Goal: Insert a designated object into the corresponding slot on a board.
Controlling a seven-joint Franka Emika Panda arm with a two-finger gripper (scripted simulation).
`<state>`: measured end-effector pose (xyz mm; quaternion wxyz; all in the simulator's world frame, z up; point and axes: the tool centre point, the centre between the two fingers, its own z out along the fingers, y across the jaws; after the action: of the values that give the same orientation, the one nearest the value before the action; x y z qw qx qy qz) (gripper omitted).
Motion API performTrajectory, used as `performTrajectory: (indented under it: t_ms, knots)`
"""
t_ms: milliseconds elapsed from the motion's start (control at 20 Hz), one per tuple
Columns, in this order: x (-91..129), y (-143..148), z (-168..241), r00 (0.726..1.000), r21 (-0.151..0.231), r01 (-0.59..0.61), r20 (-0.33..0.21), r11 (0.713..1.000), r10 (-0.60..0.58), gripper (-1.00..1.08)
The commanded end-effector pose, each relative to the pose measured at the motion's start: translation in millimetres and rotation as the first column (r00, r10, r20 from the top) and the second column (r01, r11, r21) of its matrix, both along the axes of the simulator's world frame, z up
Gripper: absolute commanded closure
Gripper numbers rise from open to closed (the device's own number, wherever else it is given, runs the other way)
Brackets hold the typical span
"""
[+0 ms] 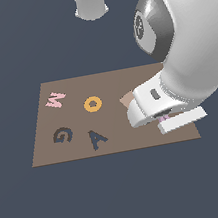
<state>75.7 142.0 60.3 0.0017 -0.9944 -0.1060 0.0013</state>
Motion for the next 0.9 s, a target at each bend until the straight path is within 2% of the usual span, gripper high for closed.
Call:
performTrajectory:
  t_ms: [0,850]
  knots:
    - [4,7,-5,1.0,-0.002,-0.012,0.002,1.0,0.012,-0.92]
    - [8,14,-29,1.0,-0.003,-0.026,0.003,1.0,0.026,-0.92]
